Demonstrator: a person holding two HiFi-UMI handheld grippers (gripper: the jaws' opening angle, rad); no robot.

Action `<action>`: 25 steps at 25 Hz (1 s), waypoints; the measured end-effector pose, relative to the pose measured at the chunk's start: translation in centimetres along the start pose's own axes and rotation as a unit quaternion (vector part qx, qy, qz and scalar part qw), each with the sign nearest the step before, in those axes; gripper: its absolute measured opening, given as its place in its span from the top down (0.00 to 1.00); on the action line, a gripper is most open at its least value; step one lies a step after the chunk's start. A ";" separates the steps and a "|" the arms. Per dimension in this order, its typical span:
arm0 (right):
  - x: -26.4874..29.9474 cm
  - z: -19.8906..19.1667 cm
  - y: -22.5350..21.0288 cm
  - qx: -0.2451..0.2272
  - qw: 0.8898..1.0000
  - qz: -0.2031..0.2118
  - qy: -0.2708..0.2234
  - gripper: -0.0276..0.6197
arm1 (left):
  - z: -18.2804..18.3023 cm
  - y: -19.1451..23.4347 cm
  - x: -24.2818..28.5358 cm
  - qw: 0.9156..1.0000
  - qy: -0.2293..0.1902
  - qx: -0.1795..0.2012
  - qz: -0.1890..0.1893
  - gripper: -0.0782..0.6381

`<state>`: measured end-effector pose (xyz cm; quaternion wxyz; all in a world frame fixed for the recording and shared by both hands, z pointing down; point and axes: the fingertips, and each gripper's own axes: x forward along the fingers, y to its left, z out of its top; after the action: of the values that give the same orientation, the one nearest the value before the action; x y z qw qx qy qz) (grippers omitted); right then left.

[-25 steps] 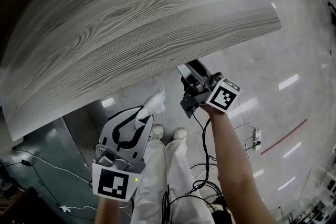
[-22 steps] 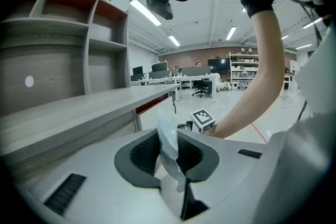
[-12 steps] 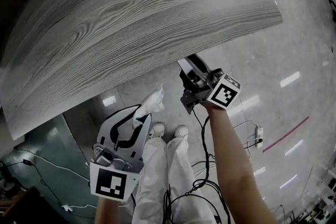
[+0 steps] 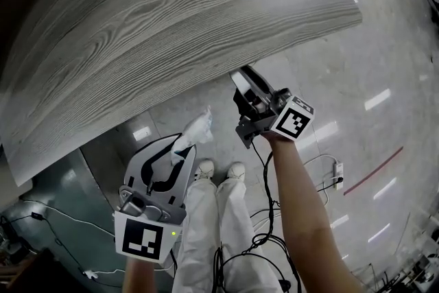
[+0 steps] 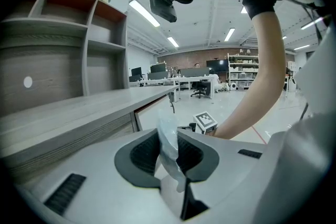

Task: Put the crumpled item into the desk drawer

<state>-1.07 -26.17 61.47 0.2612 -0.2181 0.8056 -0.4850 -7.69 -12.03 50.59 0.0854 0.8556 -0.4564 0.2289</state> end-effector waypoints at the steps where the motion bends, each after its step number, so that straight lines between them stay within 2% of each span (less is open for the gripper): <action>1: -0.1 0.0 0.0 0.001 1.000 -0.001 0.001 0.79 | 0.0 0.0 0.0 1.000 0.000 0.001 -0.001 0.81; 8: -1.2 -0.2 0.0 0.002 1.000 -0.006 0.002 0.88 | 0.2 -0.2 0.1 1.000 -0.001 0.005 -0.005 0.81; 12: -1.9 -0.6 -0.2 0.003 1.000 -0.020 0.004 0.84 | 0.4 -1.0 -0.3 1.000 -0.005 0.005 -0.004 0.81; 16: -1.7 -0.6 -0.6 0.034 0.999 -0.015 -0.025 0.83 | 0.3 -1.0 0.0 1.000 -0.006 0.008 -0.007 0.81; 18: -1.7 -0.5 -1.0 0.058 0.997 -0.011 -0.041 0.73 | 0.1 -0.8 0.0 1.000 -0.004 0.009 -0.008 0.81; 19: -1.6 -0.4 -1.0 0.068 0.997 -0.004 -0.047 0.56 | 0.1 -0.8 0.0 1.000 -0.003 0.009 -0.007 0.81; 20: -1.4 -0.2 -0.8 0.072 0.996 0.005 -0.051 0.55 | 0.1 -0.7 0.1 1.000 -0.004 0.009 -0.006 0.81; 22: -0.7 0.0 -0.4 0.072 0.996 0.028 -0.050 0.56 | 0.1 -0.2 0.1 1.000 -0.005 0.007 -0.003 0.81; 24: -0.4 -0.1 0.1 0.071 0.995 0.045 -0.048 0.66 | 0.1 0.1 0.1 1.000 -0.005 0.005 -0.002 0.81; 25: -0.5 -0.2 0.3 0.070 0.995 0.050 -0.048 0.67 | 0.1 0.2 0.1 1.000 -0.005 0.005 -0.001 0.81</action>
<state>-0.82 -25.59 61.40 0.3378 -0.1820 0.7659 -0.5159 -7.80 -12.25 50.56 0.0791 0.8576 -0.4545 0.2273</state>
